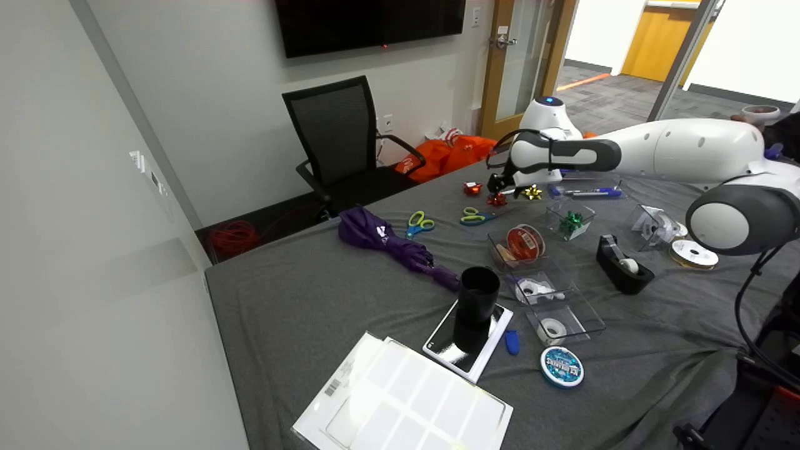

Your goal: Put the green and red decorating ribbons in the empty stationary holder to the right

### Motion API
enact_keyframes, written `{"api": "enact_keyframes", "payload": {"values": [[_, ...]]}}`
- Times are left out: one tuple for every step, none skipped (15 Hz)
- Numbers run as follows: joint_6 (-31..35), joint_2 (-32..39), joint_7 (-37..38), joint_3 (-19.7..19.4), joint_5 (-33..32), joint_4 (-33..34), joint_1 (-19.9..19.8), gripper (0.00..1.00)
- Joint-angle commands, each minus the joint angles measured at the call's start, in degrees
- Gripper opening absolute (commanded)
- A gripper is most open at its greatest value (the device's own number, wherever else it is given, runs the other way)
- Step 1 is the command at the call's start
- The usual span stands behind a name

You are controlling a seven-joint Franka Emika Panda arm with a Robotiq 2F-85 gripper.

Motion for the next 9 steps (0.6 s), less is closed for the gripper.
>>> {"api": "enact_keyframes", "payload": {"values": [[2.4, 0.0, 2.6, 0.3, 0.7, -1.4, 0.0, 0.54], [2.8, 0.0, 3.3, 0.3, 0.7, -1.5, 0.0, 0.46], [3.2, 0.0, 4.1, 0.3, 0.6, -1.7, 0.1, 0.40], [3.3, 0.0, 4.8, 0.2, 0.5, -1.8, 0.1, 0.32], [3.5, 0.0, 5.5, 0.1, 0.5, -1.9, 0.1, 0.24], [3.6, 0.0, 6.1, 0.1, 0.4, -2.0, 0.1, 0.18], [3.6, 0.0, 6.7, 0.0, 0.4, -2.1, 0.1, 0.10], [3.3, 0.0, 6.9, -1.1, 1.6, -1.9, 0.4, 0.04], [3.2, 0.0, 7.3, -1.2, 1.6, -1.9, 0.3, 0.01]]}}
